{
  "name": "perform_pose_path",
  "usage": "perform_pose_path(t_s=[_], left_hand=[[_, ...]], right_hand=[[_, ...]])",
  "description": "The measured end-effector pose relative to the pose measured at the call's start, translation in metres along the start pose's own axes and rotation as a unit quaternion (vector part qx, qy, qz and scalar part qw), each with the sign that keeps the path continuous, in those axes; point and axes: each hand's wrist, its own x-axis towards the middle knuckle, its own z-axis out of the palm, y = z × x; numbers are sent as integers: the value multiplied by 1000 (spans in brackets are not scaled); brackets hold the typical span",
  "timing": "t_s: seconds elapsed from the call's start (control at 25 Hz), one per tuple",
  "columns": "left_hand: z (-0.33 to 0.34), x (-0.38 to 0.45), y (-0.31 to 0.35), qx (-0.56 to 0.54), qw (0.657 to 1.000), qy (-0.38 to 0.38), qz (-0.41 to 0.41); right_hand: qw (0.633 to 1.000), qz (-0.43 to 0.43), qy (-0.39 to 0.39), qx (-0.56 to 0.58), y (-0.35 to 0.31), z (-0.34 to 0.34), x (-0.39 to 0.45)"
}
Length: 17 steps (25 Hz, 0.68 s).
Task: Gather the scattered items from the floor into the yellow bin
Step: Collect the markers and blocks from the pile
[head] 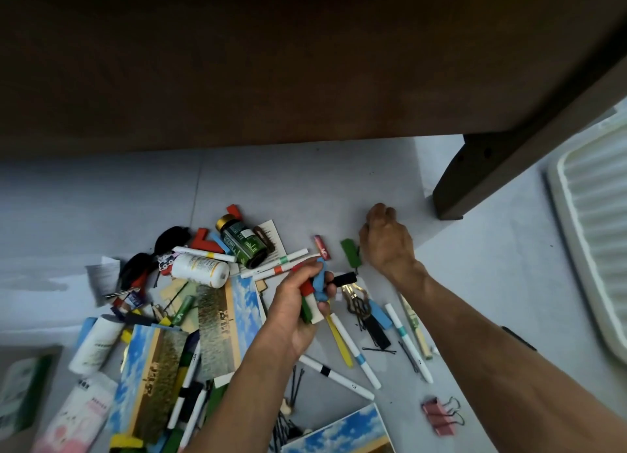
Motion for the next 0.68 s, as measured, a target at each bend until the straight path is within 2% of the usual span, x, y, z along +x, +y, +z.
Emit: perform_pose_path(t_s=[0.08, 0.12, 0.2, 0.28, 0.36, 0.44, 0.48, 0.52, 0.56, 0.6, 0.68], left_hand=[[-2, 1, 0, -36, 999, 4, 0], [-4, 2, 0, -51, 999, 7, 4], [-7, 2, -4, -41, 999, 21, 20], [-10, 4, -11, 39, 996, 57, 50], [-12, 6, -16, 144, 982, 102, 73], [-13, 9, -19, 249, 954, 135, 103], [-13, 10, -19, 312, 930, 145, 134], [-13, 13, -19, 391, 891, 146, 177], [-13, 15, -20, 481, 837, 134, 223], [-12, 19, -21, 569, 770, 115, 263], [-4, 30, -24, 681, 659, 71, 312]], right_hand=[[998, -34, 29, 43, -4, -4, -7], [997, -62, 33, 19, -5, -3, -14], [994, -95, -12, -51, -9, 6, -33], [991, -73, -63, -89, -14, 15, -47], [992, -54, -61, -95, -19, 19, -48], [998, -44, -50, -10, -19, 11, -48], [996, -27, -41, 74, -16, 6, -49], [983, 11, -30, 181, -11, -1, -52], [949, 74, -26, 306, -5, -6, -57], [887, 151, -36, 436, 0, -13, -65], [709, 272, -116, 640, 10, -25, -87]])
